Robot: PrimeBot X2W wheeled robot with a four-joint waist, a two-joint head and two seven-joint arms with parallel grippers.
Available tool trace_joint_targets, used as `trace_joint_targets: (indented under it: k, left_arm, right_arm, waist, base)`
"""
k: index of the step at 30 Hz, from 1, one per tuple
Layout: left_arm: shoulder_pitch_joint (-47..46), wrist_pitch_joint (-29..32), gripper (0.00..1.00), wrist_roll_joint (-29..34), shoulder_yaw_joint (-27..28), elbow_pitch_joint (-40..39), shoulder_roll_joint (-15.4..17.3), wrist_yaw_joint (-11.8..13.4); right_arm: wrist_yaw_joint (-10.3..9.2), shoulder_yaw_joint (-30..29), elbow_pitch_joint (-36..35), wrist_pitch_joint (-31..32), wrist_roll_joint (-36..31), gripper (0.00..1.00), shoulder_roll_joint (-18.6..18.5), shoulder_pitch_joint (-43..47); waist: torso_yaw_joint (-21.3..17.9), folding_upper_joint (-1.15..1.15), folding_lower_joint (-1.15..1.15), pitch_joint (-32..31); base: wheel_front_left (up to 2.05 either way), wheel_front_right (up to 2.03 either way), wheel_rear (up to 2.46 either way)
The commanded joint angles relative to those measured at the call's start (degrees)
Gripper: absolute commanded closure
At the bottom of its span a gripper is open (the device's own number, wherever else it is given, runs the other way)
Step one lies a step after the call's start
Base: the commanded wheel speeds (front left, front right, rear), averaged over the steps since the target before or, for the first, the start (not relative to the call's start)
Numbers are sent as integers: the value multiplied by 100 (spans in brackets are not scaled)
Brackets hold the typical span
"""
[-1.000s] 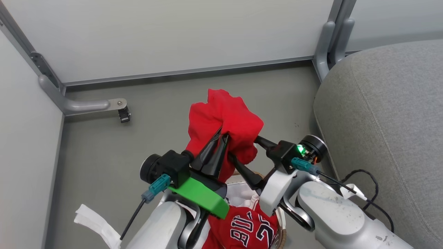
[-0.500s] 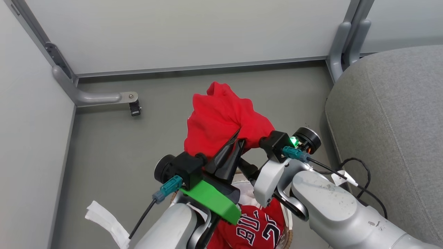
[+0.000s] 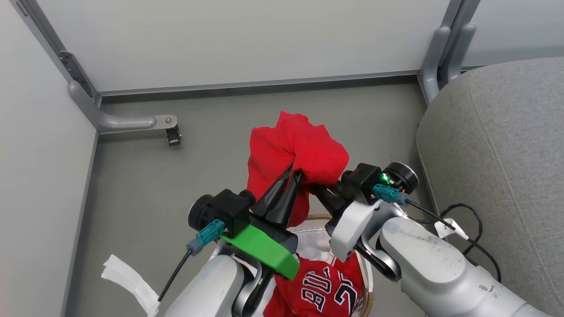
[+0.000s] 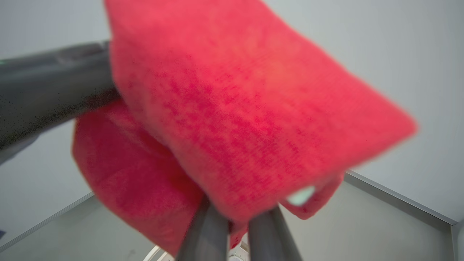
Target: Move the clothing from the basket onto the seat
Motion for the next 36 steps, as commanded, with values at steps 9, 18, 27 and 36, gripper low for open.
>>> trace_joint_targets:
  k: [9, 18, 27, 36]
  left_arm:
    - [155, -20, 0, 327, 307, 44, 13, -13]
    - [349, -15, 0, 698, 666, 114, 38, -8]
    - [400, -15, 0, 838, 811, 151, 73, -7]
    - [280, -15, 0, 903, 589, 149, 100, -7]
  right_arm:
    - [-6, -532, -422, -14, -222, 100, -50, 325]
    - [-6, -1054, -874, -13, -471, 100, -71, 732]
    - [-6, -1447, -1124, -13, -571, 100, -108, 1058]
    - [-6, -1986, -1410, -13, -642, 100, -186, 1338]
  waist:
    - [-268, 0, 0, 2]
    - [-1136, 0, 0, -27]
    - [-2284, 0, 0, 31]
    - [-3151, 0, 0, 263]
  base:
    - [0, 0, 0]
    - [0, 0, 0]
    - [0, 0, 0]
    - [0, 0, 0]
